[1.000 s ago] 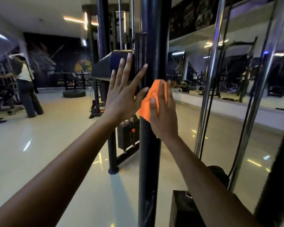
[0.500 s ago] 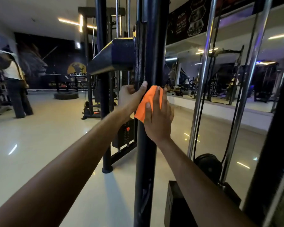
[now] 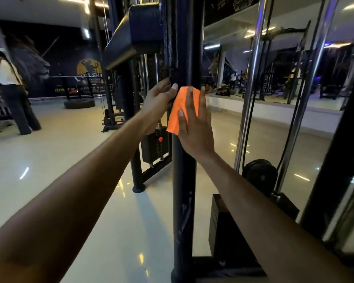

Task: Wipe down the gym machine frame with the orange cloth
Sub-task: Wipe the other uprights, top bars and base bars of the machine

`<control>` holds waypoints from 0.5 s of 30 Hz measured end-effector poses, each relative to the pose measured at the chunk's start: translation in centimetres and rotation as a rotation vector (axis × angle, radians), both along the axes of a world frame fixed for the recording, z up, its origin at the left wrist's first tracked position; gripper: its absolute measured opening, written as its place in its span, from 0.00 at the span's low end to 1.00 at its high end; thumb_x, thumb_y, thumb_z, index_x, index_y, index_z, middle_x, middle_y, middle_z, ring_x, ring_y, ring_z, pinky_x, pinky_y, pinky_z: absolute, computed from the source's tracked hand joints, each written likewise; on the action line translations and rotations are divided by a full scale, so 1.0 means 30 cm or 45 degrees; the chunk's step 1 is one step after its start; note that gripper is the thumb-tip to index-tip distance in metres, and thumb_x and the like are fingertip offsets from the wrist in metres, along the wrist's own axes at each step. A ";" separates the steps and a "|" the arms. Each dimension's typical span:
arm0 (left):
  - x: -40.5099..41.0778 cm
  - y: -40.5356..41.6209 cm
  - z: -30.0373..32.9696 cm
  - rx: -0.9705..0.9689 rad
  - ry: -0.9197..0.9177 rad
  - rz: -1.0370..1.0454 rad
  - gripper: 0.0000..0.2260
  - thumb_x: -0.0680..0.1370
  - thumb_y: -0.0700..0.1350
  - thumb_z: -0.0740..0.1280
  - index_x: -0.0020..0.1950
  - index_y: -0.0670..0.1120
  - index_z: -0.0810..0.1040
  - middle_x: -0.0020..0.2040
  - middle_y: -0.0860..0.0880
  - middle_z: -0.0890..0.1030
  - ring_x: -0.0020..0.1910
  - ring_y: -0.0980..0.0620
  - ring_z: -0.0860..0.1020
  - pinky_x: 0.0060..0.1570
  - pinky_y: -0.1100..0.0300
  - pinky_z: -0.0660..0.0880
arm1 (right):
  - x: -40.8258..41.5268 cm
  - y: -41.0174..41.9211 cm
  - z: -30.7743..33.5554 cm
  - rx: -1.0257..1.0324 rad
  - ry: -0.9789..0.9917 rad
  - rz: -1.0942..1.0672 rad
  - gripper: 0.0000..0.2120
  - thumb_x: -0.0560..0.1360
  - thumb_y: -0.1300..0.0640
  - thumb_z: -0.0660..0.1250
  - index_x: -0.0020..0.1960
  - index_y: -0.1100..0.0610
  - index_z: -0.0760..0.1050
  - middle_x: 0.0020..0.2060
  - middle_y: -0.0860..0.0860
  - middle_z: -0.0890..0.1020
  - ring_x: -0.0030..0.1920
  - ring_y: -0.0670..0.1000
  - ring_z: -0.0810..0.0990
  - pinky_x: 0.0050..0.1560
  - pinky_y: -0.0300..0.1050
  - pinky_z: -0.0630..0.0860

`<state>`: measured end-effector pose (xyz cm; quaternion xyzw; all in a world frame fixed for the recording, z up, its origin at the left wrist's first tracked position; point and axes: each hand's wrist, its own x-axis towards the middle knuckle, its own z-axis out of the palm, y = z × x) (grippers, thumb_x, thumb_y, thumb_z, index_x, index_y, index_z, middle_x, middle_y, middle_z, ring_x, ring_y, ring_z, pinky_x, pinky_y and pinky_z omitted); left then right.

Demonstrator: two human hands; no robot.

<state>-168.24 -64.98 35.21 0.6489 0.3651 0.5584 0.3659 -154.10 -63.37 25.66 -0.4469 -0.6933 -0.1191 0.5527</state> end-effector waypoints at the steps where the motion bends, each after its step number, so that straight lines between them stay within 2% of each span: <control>1: -0.005 -0.001 -0.004 -0.011 0.007 -0.011 0.29 0.87 0.50 0.67 0.86 0.49 0.62 0.81 0.48 0.71 0.73 0.52 0.74 0.76 0.51 0.71 | 0.000 -0.001 0.015 -0.001 0.006 -0.003 0.31 0.91 0.42 0.52 0.89 0.44 0.44 0.88 0.51 0.42 0.82 0.63 0.61 0.69 0.63 0.76; 5: -0.025 0.002 -0.029 -0.006 0.025 -0.046 0.27 0.87 0.50 0.65 0.86 0.52 0.62 0.83 0.49 0.69 0.80 0.50 0.68 0.80 0.47 0.65 | -0.008 -0.039 -0.141 -0.062 -0.061 -0.030 0.33 0.90 0.43 0.54 0.89 0.45 0.41 0.88 0.52 0.40 0.83 0.63 0.61 0.70 0.65 0.78; 9: -0.031 -0.020 -0.066 -0.046 0.054 -0.073 0.30 0.85 0.58 0.65 0.86 0.59 0.61 0.84 0.49 0.67 0.82 0.46 0.67 0.81 0.41 0.63 | 0.006 -0.079 -0.369 -0.181 -0.087 0.009 0.35 0.90 0.45 0.55 0.89 0.47 0.40 0.88 0.51 0.37 0.83 0.64 0.60 0.70 0.65 0.79; 12: -0.018 -0.036 -0.101 -0.104 0.087 -0.097 0.30 0.86 0.59 0.63 0.87 0.62 0.56 0.86 0.48 0.61 0.84 0.41 0.63 0.82 0.38 0.61 | -0.001 -0.066 -0.337 -0.187 -0.037 0.042 0.34 0.90 0.44 0.54 0.89 0.46 0.39 0.88 0.51 0.37 0.83 0.65 0.60 0.69 0.67 0.79; 15: -0.002 -0.052 -0.110 -0.157 0.084 -0.110 0.28 0.88 0.60 0.59 0.87 0.61 0.54 0.87 0.47 0.57 0.84 0.38 0.61 0.82 0.36 0.60 | -0.003 -0.034 -0.189 -0.161 0.048 0.107 0.34 0.90 0.41 0.53 0.88 0.42 0.37 0.88 0.48 0.36 0.84 0.65 0.58 0.69 0.72 0.76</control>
